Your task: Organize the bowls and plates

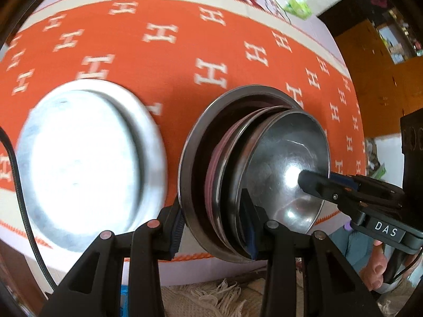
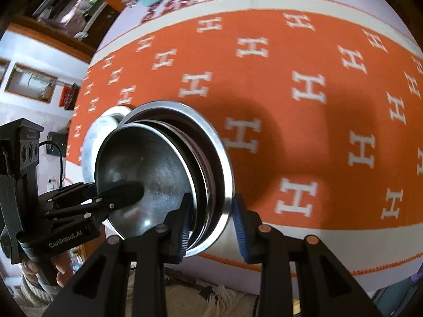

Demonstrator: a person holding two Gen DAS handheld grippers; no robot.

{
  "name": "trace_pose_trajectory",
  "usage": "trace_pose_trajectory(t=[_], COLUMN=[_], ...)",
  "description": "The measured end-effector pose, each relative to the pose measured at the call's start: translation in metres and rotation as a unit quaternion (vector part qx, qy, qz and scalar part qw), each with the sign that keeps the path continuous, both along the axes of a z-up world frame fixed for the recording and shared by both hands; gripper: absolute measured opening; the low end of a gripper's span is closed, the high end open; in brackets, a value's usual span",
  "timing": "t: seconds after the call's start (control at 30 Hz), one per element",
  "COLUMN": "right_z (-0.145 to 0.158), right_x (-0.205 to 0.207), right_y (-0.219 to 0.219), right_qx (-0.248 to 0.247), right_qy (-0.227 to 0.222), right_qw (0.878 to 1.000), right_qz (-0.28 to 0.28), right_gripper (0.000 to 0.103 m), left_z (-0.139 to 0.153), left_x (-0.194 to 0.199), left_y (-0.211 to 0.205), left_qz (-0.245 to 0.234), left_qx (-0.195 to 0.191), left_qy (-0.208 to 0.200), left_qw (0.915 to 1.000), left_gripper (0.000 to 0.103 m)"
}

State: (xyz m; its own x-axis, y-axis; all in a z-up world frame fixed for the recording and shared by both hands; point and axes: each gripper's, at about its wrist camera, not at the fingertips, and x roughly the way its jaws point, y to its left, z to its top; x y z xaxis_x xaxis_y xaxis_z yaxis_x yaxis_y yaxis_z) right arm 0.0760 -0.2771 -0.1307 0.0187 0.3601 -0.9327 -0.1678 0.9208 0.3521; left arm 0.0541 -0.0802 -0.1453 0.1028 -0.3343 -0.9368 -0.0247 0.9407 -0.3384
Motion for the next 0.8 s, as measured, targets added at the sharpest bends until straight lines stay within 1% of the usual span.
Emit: trace_pose_trajectory(t=[0.2,0.33,0.43,0.53,0.67,0.8], right_z=[0.013,0.015,0.010,0.004,-0.008,-0.018], right_x=[0.006,0.009,0.011,0.012,0.013,0.014], right_y=[0.058,0.098,0.126,0.148,0.168,0.179], right_qx=[0.018,0.026,0.026,0.023,0.015,0.005], right_qy=[-0.007,-0.006,0.001,0.008,0.021,0.032], right_qw=[0.999,0.997,0.995,0.995,0.995,0.995], right_qz=[0.047,0.079,0.095,0.101,0.101,0.096], right_gripper=[0.030,0.030,0.030,0.030,0.030,0.030], left_z=[0.021,0.025,0.021,0.011,-0.005,-0.021], left_x=[-0.013,-0.021,-0.023,-0.023,-0.019,-0.013], left_y=[0.067,0.108,0.134,0.155,0.173,0.183], left_qz=[0.059,0.091,0.107,0.113,0.114,0.110], left_qx=[0.009,0.017,0.021,0.023,0.020,0.012], left_qy=[-0.012,-0.014,-0.008,0.000,0.013,0.027], left_qw=[0.9981,0.9956,0.9940,0.9934,0.9932,0.9935], left_gripper=[0.037,0.037,0.037,0.037,0.037,0.038])
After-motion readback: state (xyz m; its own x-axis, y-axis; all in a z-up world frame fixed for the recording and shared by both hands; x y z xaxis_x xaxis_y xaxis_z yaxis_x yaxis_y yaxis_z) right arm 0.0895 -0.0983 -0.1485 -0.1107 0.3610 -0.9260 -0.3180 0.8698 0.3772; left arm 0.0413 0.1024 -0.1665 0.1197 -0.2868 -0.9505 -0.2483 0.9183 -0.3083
